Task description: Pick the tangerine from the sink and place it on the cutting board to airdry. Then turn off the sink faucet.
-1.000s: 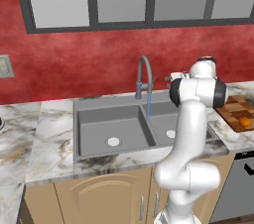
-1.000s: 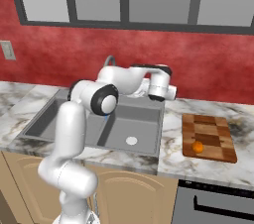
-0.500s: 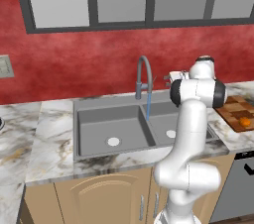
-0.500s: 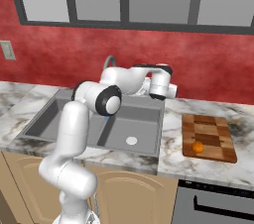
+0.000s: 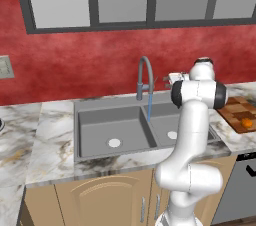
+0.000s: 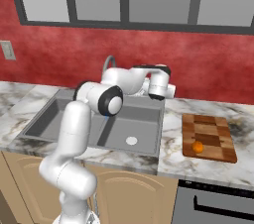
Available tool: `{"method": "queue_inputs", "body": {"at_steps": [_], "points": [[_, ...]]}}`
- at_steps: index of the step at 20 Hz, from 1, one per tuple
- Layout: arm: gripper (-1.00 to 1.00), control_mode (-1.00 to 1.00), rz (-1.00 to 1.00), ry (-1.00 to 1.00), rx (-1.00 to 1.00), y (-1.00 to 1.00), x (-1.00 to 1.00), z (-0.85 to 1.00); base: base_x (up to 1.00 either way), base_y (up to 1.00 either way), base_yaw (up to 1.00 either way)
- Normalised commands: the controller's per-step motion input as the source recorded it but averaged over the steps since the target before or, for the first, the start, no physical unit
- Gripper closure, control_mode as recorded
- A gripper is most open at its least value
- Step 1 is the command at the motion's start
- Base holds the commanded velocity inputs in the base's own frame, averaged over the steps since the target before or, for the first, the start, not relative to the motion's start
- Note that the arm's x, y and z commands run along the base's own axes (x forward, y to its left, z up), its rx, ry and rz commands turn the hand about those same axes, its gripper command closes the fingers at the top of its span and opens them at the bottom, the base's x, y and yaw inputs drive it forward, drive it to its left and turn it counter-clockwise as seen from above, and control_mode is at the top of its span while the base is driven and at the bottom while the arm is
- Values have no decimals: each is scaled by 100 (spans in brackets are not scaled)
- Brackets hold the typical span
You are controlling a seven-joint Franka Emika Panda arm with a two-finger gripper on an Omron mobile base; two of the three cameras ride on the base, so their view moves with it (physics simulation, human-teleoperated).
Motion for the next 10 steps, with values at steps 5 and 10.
{"method": "queue_inputs", "body": {"at_steps": [5,10], "points": [[-100,-100,0,0,0,0,9,-15,0,0,0],[-100,-100,0,0,0,0,22,-7,0,0,0]]}}
